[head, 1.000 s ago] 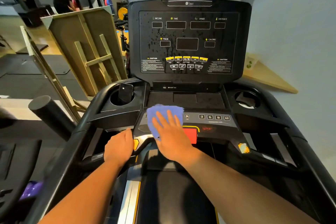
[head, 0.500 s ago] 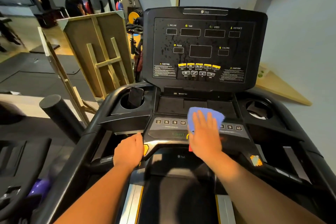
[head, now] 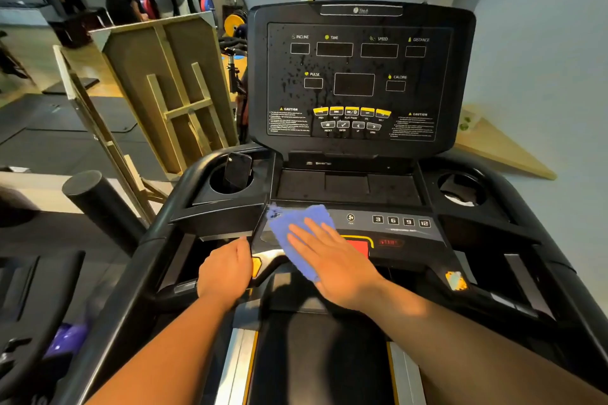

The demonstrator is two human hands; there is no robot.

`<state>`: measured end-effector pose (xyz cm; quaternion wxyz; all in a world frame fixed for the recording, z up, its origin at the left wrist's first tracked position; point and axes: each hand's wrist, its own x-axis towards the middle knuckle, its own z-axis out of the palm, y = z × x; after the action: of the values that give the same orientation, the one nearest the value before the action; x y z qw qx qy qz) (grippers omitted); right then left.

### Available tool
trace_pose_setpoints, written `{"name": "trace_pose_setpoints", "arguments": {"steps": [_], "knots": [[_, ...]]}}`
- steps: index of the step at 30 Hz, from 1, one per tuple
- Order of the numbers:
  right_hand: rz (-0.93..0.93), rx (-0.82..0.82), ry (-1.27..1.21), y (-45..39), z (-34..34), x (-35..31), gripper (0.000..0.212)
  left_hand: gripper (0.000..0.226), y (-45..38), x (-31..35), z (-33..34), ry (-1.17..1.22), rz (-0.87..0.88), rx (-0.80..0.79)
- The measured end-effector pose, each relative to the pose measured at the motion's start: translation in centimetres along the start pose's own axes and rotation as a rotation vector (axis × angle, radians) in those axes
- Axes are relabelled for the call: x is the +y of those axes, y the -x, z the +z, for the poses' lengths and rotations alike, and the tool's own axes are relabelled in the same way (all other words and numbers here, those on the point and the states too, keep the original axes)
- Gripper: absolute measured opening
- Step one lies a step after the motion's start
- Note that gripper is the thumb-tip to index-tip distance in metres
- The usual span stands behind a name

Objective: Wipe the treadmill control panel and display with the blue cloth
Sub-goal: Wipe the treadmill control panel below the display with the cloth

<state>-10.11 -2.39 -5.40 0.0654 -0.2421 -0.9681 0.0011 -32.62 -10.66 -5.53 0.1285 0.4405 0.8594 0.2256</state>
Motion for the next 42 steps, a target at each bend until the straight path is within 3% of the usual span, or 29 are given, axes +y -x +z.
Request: {"name": "trace_pose_setpoints", "arguments": {"steps": [4,10,17,19,26,29,32,35,38,40,42], "knots": [[0.14,0.029,-0.021,4.3,-0.4,2.8,0.075,0.049,0.2,0.0,-0.1,-0.009,0.006,-0.014],[0.569,0.13,-0.068,11.3,-1.8,7.4,0.075,0.041,0.1,0.0,0.0,-0.089,0.001,-0.021],[0.941,0.108,0.007,11.8,-0.8,3.2,0.08,0.038,0.0,-0.2,0.2,-0.104,0.0,-0.032],[0.955,0.124,-0.008,9.3,-1.2,1.3,0.08,0.039,0.0,-0.1,0.1,-0.099,-0.005,-0.034],[0.482,0.023,-0.013,-1.8,-1.5,-4.8,0.078,0.033,0.1,-0.1,0.0,-0.13,0.001,-0.042],[0.276,0.042,-0.014,-2.0,-1.1,-5.5,0.077,0.028,0.2,0.1,-0.2,-0.128,0.005,-0.036],[0.187,0.059,-0.112,1.2,-0.1,-2.9,0.073,0.031,0.3,0.0,-0.4,-0.099,0.015,-0.048],[0.338,0.135,-0.141,6.2,0.3,0.5,0.071,0.043,0.5,0.0,-0.8,-0.001,-0.014,-0.074],[0.724,0.234,-0.143,8.7,-1.5,4.0,0.059,0.049,0.8,0.5,-1.2,0.013,-0.046,-0.066],[0.904,0.241,-0.062,7.2,-2.6,5.0,0.051,0.05,0.8,0.7,-1.3,0.007,-0.049,-0.054],[0.958,0.198,-0.045,4.2,-2.9,3.8,0.061,0.051,0.8,0.6,-1.3,0.011,-0.04,-0.052]]}}
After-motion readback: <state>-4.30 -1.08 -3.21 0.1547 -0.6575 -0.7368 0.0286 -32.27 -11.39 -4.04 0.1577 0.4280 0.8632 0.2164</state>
